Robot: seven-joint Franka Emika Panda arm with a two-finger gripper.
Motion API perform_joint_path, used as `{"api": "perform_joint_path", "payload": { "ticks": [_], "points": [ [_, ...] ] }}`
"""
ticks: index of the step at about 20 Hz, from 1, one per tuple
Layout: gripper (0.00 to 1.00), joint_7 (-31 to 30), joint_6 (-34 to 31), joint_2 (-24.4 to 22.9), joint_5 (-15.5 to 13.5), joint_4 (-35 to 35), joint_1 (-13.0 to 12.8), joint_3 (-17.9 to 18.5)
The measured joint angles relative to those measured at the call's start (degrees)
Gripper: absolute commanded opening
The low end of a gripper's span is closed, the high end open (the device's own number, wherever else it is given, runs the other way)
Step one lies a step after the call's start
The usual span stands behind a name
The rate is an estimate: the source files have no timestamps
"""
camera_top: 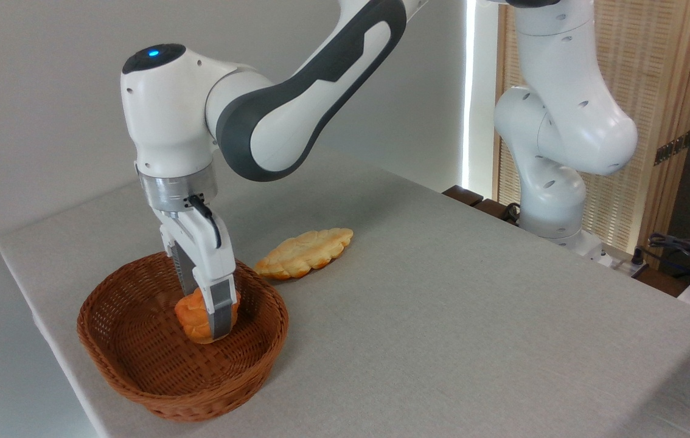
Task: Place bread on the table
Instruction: 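Close the gripper on the orange bread roll in the basket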
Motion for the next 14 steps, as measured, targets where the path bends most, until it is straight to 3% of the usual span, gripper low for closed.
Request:
{"api": "perform_joint_path", "payload": {
  "ticks": [3, 4, 6, 8, 14],
  "points": [
    [0.98, 1.5, 0.0, 0.2, 0.0, 0.0, -0.1, 0.0],
    [0.87, 1.7, 0.0, 0.2, 0.0, 0.0, -0.1, 0.0],
    [0.49, 1.9, 0.0, 0.2, 0.0, 0.0, -0.1, 0.0],
    [0.44, 1.9, 0.0, 0.2, 0.0, 0.0, -0.1, 0.0],
    [0.44, 1.9, 0.0, 0.2, 0.0, 0.0, -0.1, 0.0]
  ]
}}
